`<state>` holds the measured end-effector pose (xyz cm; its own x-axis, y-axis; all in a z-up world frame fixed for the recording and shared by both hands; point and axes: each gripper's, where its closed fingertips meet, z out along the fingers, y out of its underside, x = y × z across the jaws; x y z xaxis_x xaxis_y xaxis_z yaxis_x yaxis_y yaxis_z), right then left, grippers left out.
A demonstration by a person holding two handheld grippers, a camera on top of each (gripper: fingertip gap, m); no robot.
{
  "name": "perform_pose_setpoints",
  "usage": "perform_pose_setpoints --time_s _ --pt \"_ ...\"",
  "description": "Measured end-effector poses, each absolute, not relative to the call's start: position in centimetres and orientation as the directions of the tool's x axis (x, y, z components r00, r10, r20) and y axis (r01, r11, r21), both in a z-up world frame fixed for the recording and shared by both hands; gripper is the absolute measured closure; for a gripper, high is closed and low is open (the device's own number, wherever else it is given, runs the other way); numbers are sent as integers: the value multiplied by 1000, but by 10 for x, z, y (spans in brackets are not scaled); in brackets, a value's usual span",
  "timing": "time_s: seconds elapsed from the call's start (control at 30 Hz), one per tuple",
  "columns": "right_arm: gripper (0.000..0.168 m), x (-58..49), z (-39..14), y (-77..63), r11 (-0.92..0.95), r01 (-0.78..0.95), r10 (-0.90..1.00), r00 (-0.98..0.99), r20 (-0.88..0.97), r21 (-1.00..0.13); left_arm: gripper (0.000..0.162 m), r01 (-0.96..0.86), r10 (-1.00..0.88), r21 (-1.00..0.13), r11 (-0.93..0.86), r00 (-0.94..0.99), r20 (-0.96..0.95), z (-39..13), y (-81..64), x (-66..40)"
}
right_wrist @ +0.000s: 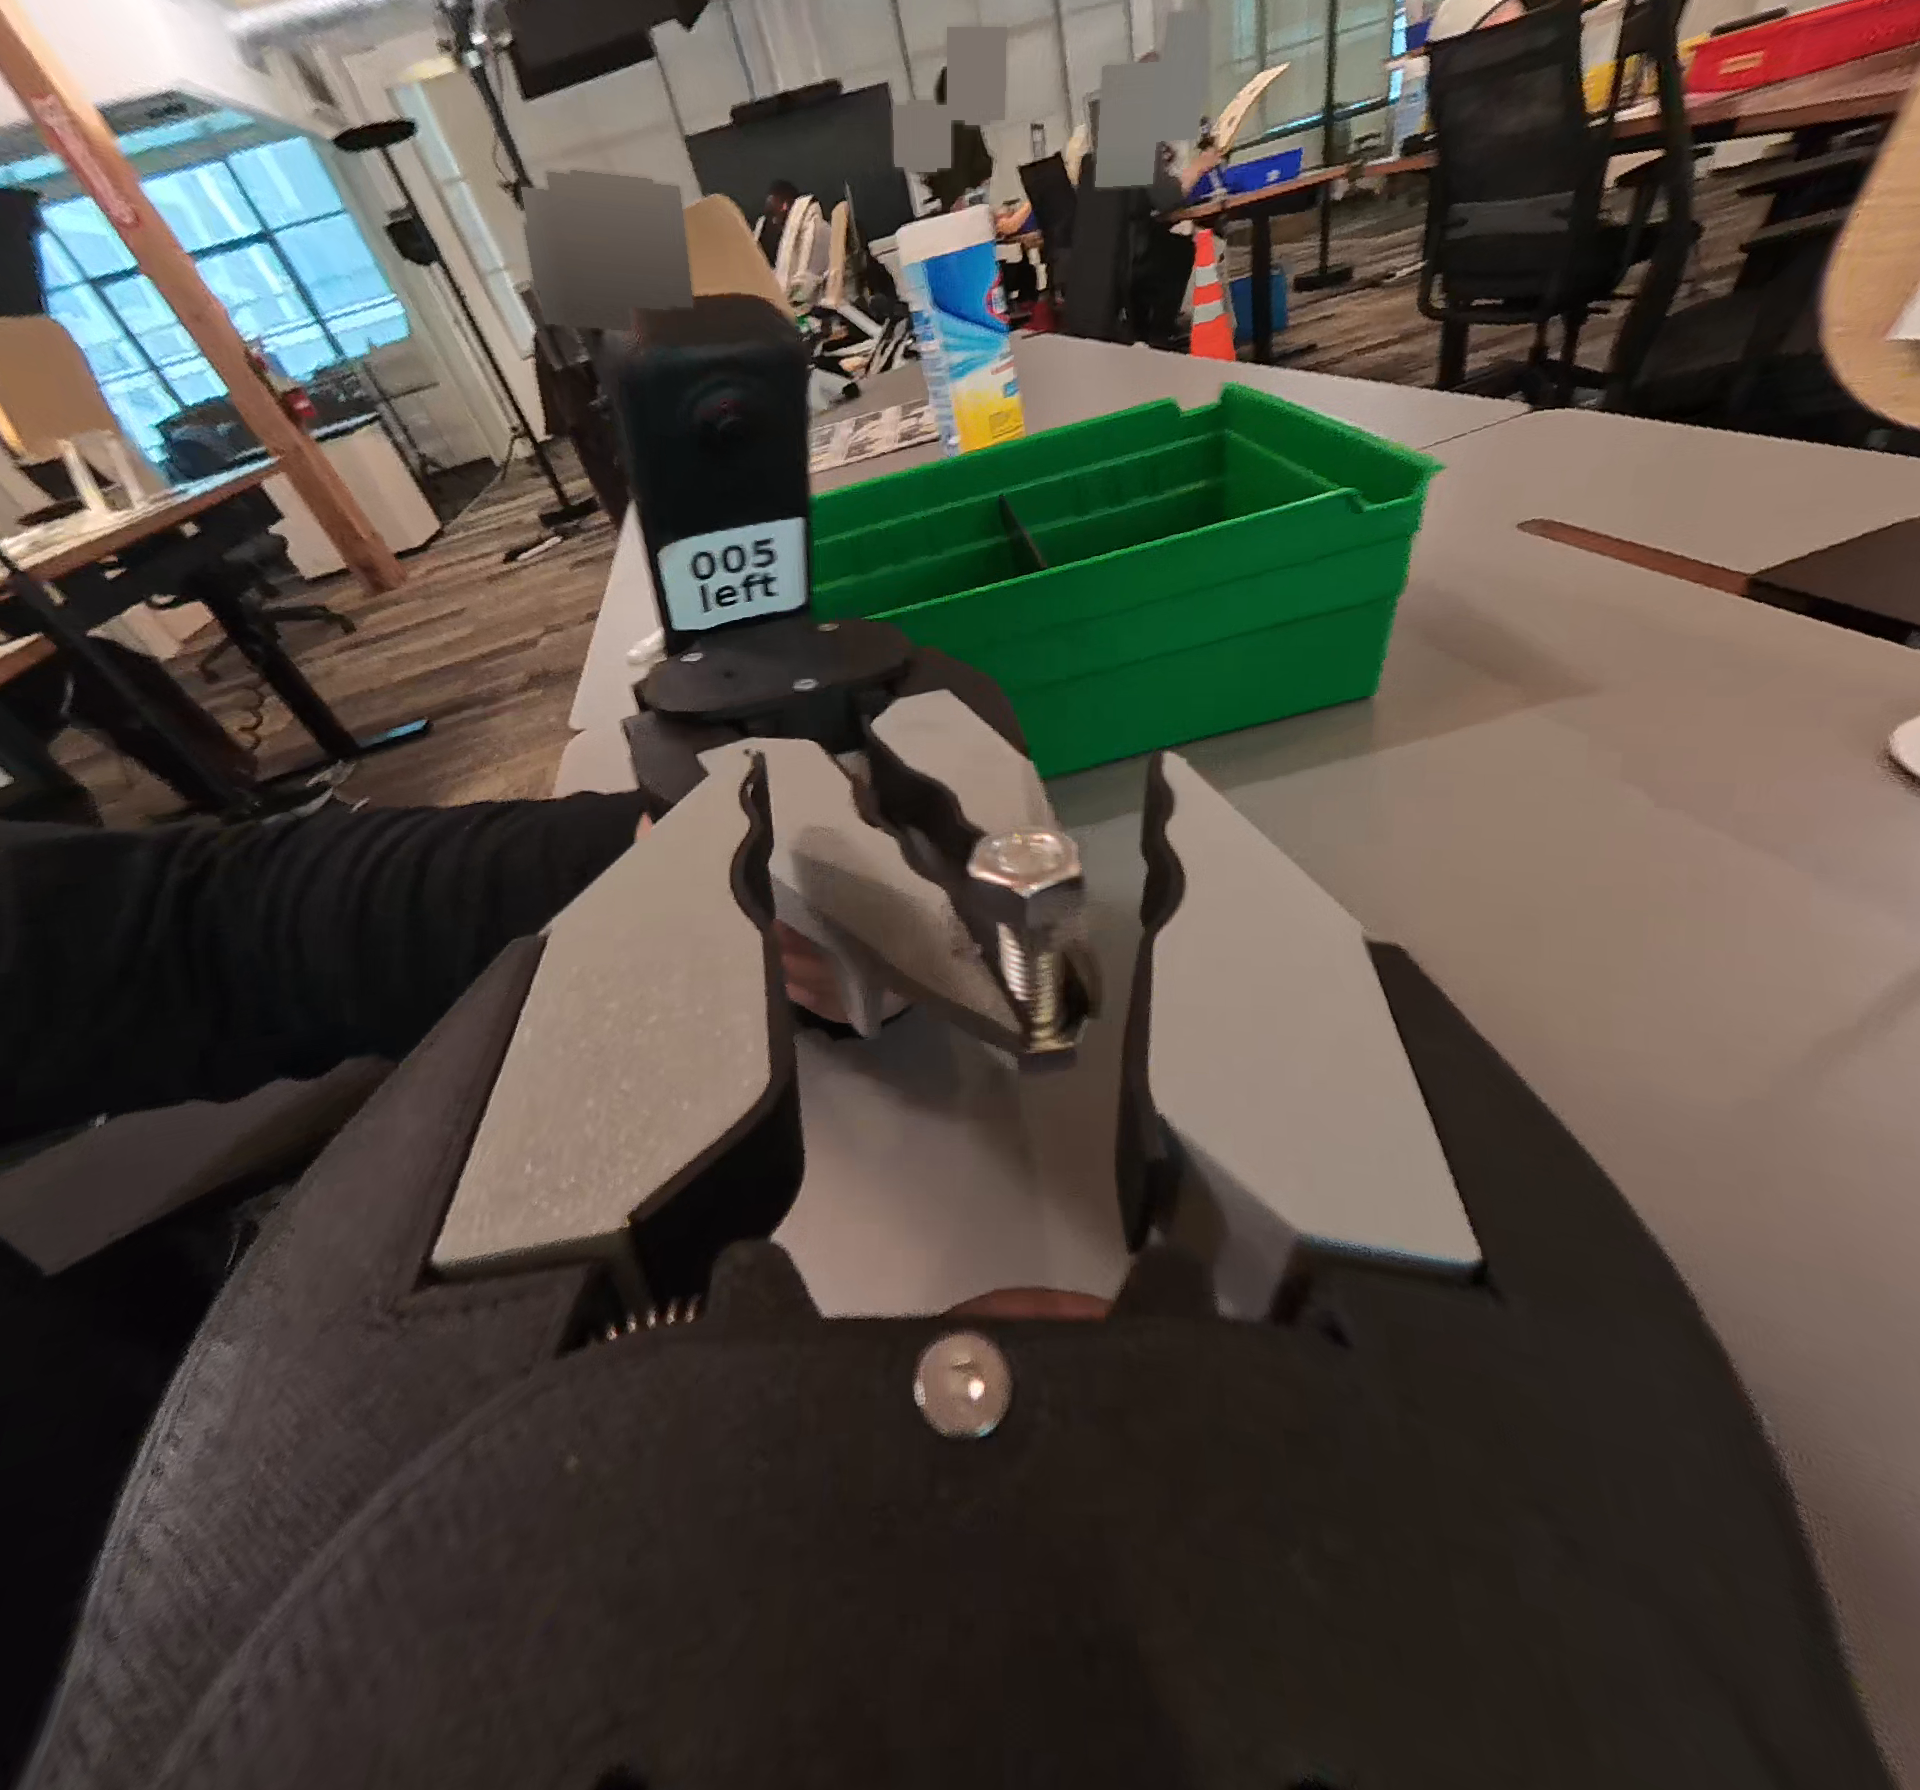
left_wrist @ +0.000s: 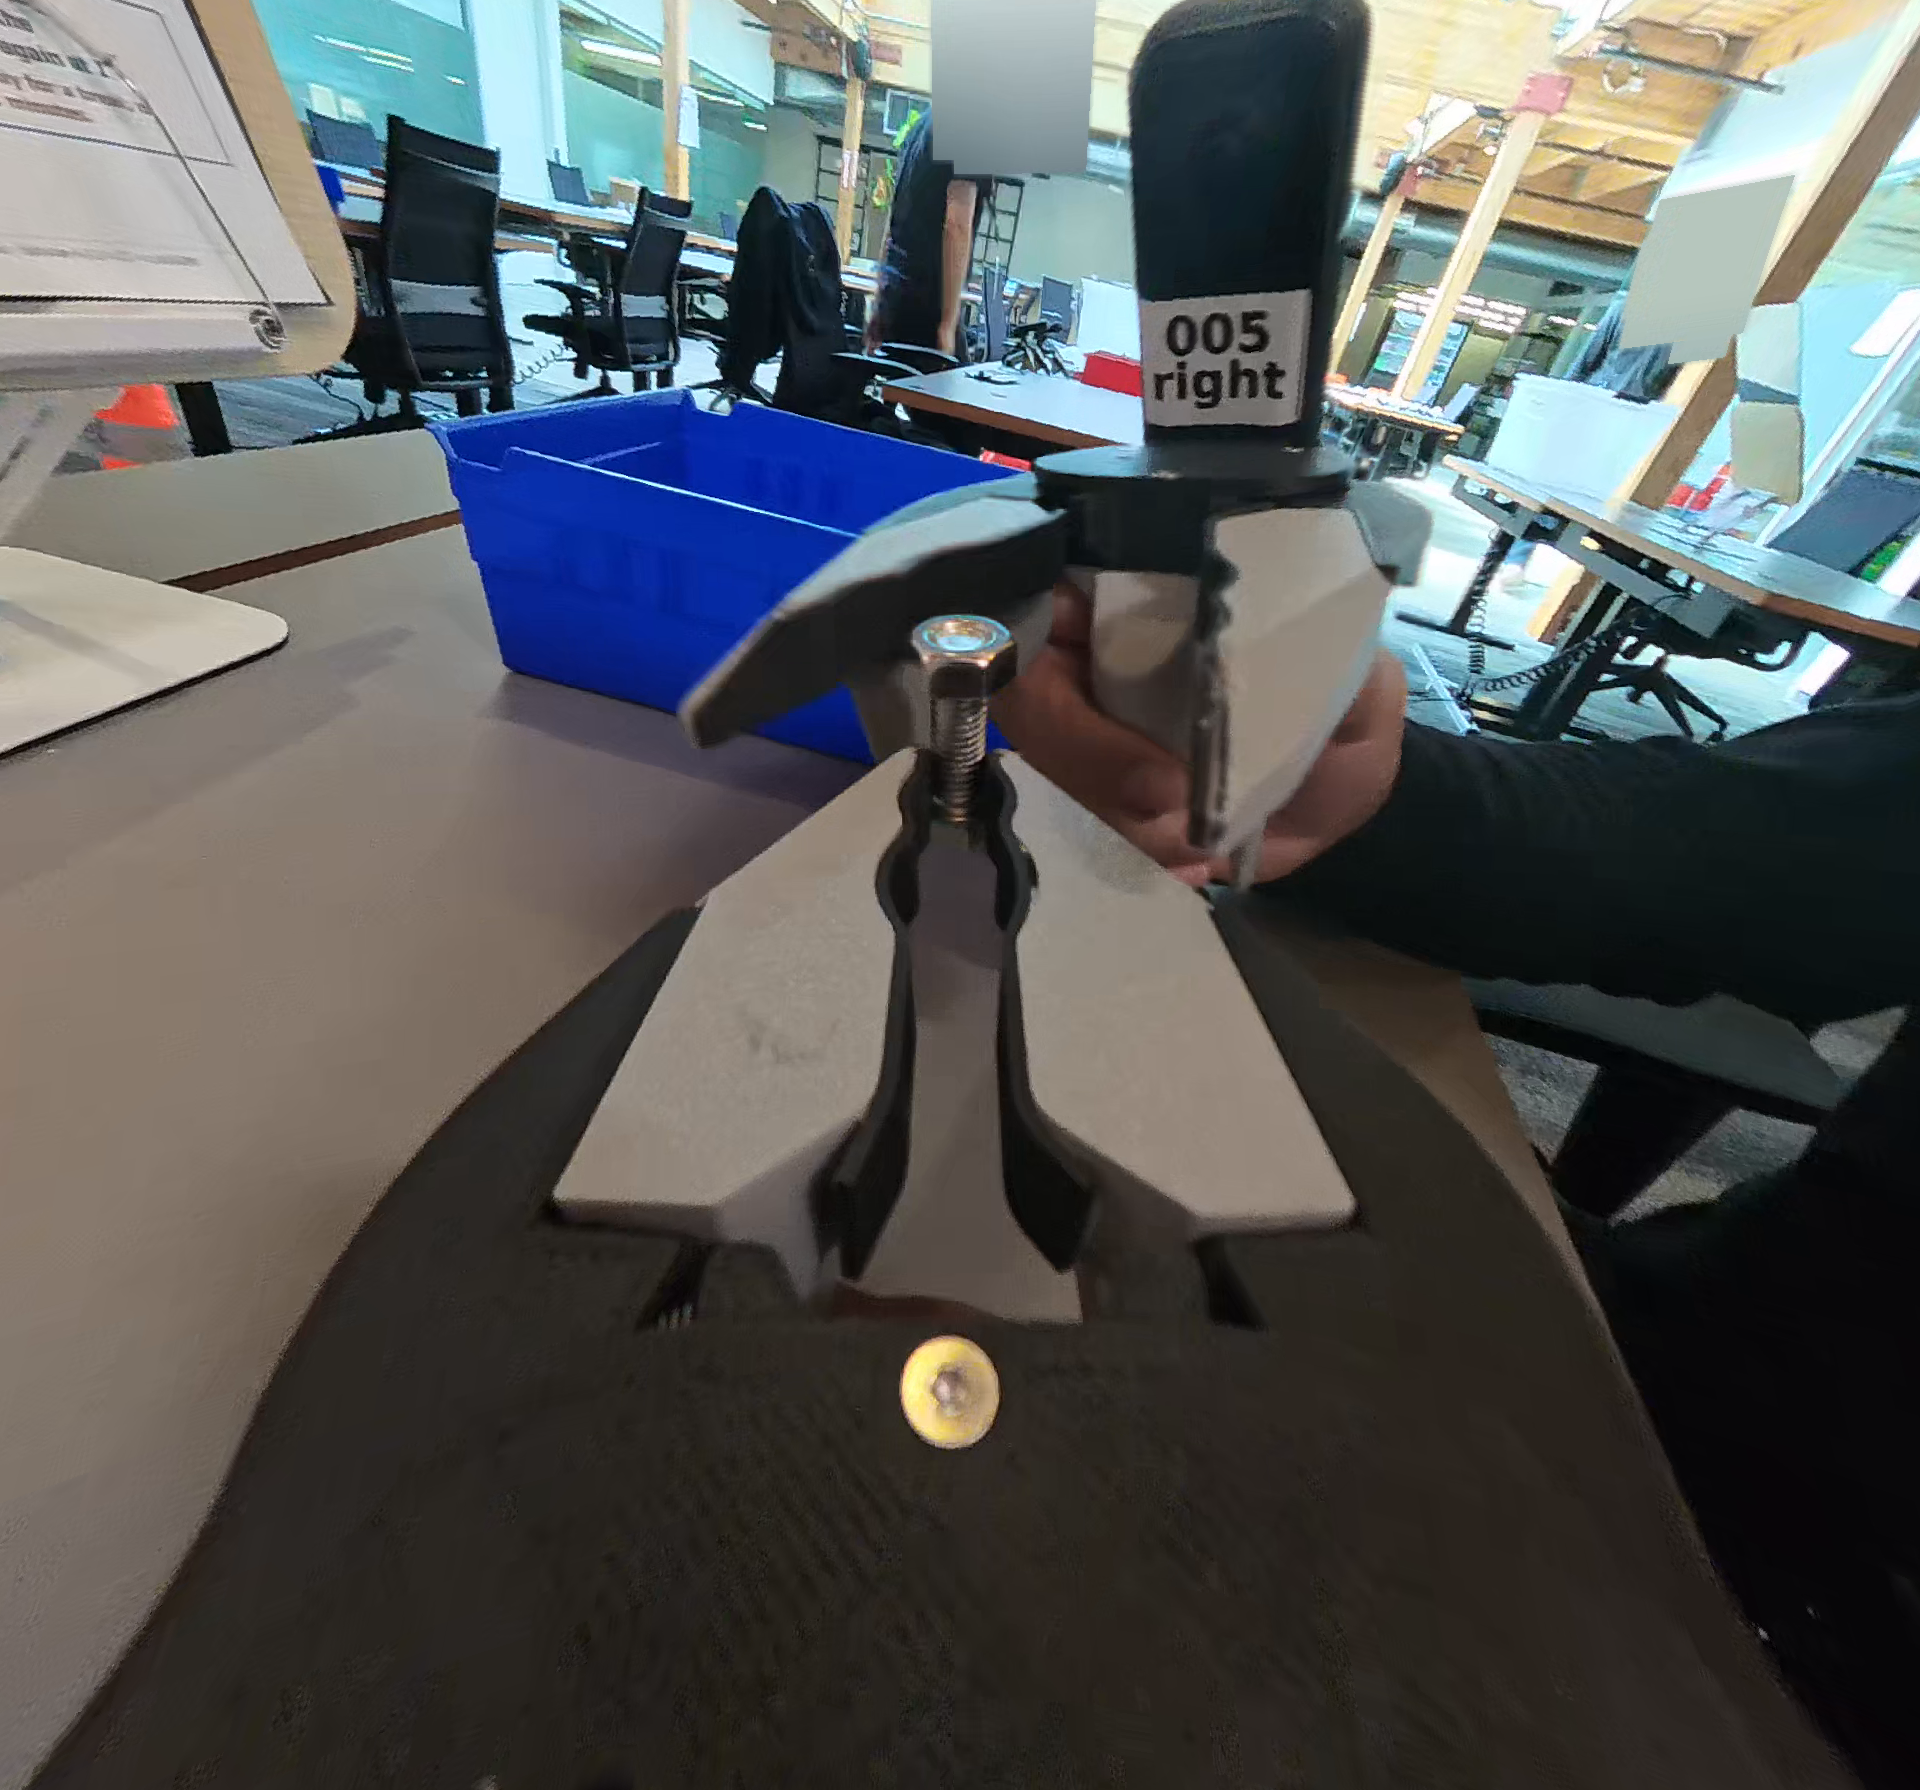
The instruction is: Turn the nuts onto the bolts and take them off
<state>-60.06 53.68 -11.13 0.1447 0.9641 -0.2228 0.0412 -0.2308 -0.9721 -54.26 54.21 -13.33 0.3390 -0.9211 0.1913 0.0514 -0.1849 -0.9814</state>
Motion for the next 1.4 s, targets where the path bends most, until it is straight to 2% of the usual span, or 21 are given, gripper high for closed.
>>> perform_pose_setpoints --time_s 0.03,0.1,0.17,0.2,0.3,0.5,0.57,0.6,0.63,0.67,0.7,0.83,1.0,1.07,1.1,1.13,1.17,1.2,1.3,1.4 --pt "106 -602 -111 531 -225 49 969 118 -218 -973 156 66 -913 -980 -188 356 199 -133 546 -545" --pt "98 -600 -107 532 -211 37 970 132 -205 -977 155 104 -895 -971 -217 376 240 -131 554 -555" --pt "102 -591 -99 537 -200 2 969 146 -198 -980 156 165 -861 -955 -247 415 294 -127 566 -568" --pt "113 -586 -94 537 -202 -26 970 131 -204 -979 156 180 -850 -951 -251 429 306 -126 569 -574" --pt "102 -579 -89 547 -241 -74 956 152 -249 -968 156 176 -860 -958 -228 425 283 -122 566 -574" --pt "100 -594 -105 541 -267 0 954 143 -264 -964 156 64 -906 -975 -212 361 221 -135 547 -545" --pt "102 -598 -108 532 -276 27 957 104 -272 -961 156 70 -899 -977 -201 384 212 -136 552 -548" --pt "98 -596 -104 534 -269 7 957 112 -267 -963 156 96 -891 -975 -199 396 221 -134 557 -554" --pt "101 -591 -99 537 -253 -22 959 125 -254 -967 155 143 -873 -964 -225 409 265 -131 565 -563" --pt "111 -585 -92 538 -243 -53 962 117 -247 -969 156 197 -849 -942 -273 412 332 -131 572 -572" --pt "135 -581 -85 532 -245 -85 966 60 -250 -966 156 230 -827 -920 -317 408 386 -132 577 -579" --pt "100 -574 -86 551 -318 -120 935 122 -332 -940 156 104 -859 -969 -225 449 247 -138 568 -566" --pt "98 -586 -110 553 -333 -21 928 171 -331 -943 155 12 -899 -980 -197 397 185 -146 552 -542" --pt "107 -593 -115 541 -344 27 934 115 -339 -939 155 15 -870 -979 -203 456 187 -149 563 -551" --pt "98 -593 -114 542 -344 24 933 127 -338 -939 155 24 -856 -977 -210 478 196 -150 569 -557" --pt "99 -591 -113 545 -332 16 933 150 -326 -943 155 49 -832 -974 -219 513 213 -150 577 -566" --pt "105 -588 -112 548 -321 15 935 166 -315 -947 156 85 -798 -965 -248 547 253 -151 586 -575" --pt "124 -585 -110 547 -317 14 938 150 -311 -948 156 124 -780 -952 -280 548 302 -151 591 -581" --pt "105 -577 -108 559 -339 -23 920 198 -337 -940 156 176 -777 -941 -289 531 338 -145 592 -589" --pt "103 -574 -111 565 -323 -14 918 239 -317 -946 156 156 -803 -948 -278 504 318 -142 584 -581"
